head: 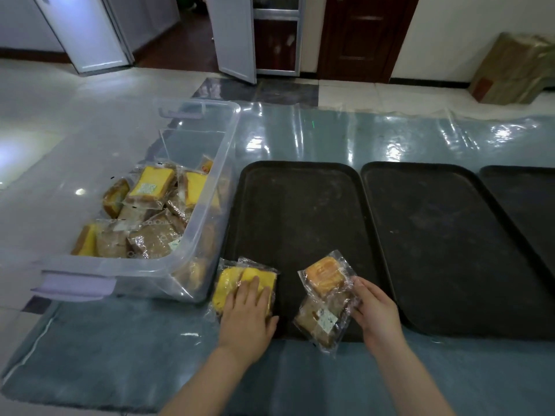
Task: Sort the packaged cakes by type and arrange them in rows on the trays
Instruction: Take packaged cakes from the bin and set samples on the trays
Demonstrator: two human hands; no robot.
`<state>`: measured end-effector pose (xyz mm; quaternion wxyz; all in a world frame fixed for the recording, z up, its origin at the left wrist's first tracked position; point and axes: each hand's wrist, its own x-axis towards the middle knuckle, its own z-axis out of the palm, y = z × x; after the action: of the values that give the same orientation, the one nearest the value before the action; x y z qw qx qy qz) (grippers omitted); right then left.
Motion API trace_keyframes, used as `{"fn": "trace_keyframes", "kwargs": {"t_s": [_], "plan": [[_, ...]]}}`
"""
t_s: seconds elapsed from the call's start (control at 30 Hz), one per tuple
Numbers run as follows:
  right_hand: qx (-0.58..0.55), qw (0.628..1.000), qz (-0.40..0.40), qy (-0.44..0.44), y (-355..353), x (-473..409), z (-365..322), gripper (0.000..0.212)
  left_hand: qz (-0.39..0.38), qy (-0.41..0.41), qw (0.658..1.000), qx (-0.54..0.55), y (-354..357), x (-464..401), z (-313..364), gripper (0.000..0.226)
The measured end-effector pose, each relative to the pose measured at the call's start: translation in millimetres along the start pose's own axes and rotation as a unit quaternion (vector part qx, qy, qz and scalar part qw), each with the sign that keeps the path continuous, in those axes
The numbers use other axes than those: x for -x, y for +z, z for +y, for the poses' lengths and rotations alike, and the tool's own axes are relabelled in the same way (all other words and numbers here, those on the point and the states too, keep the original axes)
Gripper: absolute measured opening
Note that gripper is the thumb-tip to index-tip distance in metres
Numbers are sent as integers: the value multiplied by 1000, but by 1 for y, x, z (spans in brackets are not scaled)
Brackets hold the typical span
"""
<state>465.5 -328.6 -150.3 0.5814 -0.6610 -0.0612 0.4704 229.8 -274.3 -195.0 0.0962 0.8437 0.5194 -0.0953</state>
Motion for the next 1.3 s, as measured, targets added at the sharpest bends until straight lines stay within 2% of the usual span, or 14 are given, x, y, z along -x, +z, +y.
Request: {"fn": "trace_keyframes", "kwargs": {"t_s": [0.13, 0.27, 0.37, 0.5, 0.67, 0.8, 0.93, 1.07, 1.17, 1.3], "plan": [[-28, 999, 16, -3, -13, 2, 3, 19, 36, 22, 999, 32, -3, 4, 8, 62], [-56, 998, 18, 11, -26, 1, 1, 21, 72, 74, 986, 128, -5, 8, 30, 63], [-83, 996, 18, 17, -38, 2, -4, 22, 60, 120, 969, 210, -8, 9, 60, 70], [-87, 996, 10, 11, -60, -3, -16, 20, 40, 132, 954, 266, -8, 4, 107, 80], [-64, 998, -20, 16, -102, -22, -43, 20, 39, 104, 934, 339, -13, -17, 162, 86], [-69, 996, -42, 25, -140, -36, -70, 18, 65, 95, 941, 319, -13, -20, 220, 91], [-99, 994, -32, 33, -177, -53, -86, 16, 60, 86, 945, 309, -11, -24, 279, 95], [-138, 989, -43, 44, -205, -67, -101, 13, 57, 85, 928, 359, -15, -29, 324, 87], [-156, 985, -52, 57, -221, -76, -110, 12, 55, 54, 922, 379, -11, -33, 348, 83], [-162, 980, -87, 74, -240, -85, -117, 22, 53, 31, 916, 396, -10, -36, 372, 70]]}}
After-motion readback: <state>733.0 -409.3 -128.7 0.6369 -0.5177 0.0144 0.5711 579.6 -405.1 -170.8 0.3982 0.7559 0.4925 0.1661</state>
